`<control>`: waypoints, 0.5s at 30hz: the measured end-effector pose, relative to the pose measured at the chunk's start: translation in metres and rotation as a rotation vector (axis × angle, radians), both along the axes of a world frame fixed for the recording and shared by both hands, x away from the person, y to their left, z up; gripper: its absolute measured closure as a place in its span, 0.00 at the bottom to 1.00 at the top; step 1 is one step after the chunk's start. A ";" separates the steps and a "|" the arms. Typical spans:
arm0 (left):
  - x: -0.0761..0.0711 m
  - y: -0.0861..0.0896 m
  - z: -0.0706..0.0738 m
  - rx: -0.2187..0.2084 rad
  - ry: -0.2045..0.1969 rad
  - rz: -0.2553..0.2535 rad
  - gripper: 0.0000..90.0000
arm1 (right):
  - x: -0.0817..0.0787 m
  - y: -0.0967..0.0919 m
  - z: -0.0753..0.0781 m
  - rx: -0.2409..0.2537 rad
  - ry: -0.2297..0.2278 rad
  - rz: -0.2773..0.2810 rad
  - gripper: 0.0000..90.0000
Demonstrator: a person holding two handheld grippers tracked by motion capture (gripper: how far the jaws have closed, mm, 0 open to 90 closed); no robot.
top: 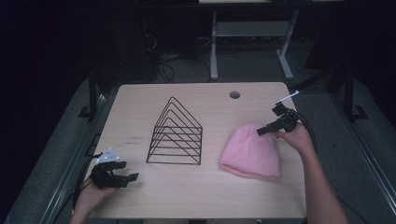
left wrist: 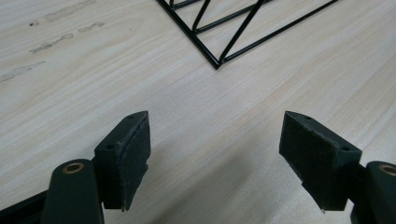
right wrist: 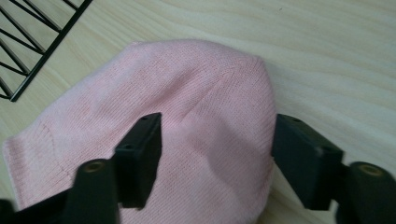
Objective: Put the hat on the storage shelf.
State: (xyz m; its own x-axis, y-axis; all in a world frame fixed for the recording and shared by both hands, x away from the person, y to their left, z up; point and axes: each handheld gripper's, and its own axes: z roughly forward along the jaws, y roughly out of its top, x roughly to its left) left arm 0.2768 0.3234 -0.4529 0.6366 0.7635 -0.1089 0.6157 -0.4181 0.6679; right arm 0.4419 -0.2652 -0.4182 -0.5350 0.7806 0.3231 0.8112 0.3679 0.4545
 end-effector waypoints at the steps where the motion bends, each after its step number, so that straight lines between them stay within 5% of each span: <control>1: 0.000 0.000 0.000 0.002 -0.001 -0.003 0.28 | 0.002 -0.001 -0.003 0.001 0.010 -0.002 0.41; 15: 0.001 0.000 0.000 0.010 0.000 -0.002 0.28 | 0.017 -0.007 -0.023 -0.036 0.101 -0.060 0.51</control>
State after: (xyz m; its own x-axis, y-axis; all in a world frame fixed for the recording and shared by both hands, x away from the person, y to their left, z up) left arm 0.2776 0.3235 -0.4531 0.6383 0.7630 -0.1017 0.6148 -0.4259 0.6639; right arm 0.4585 -0.2726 -0.4415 -0.4529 0.8223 0.3445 0.8734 0.3318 0.3563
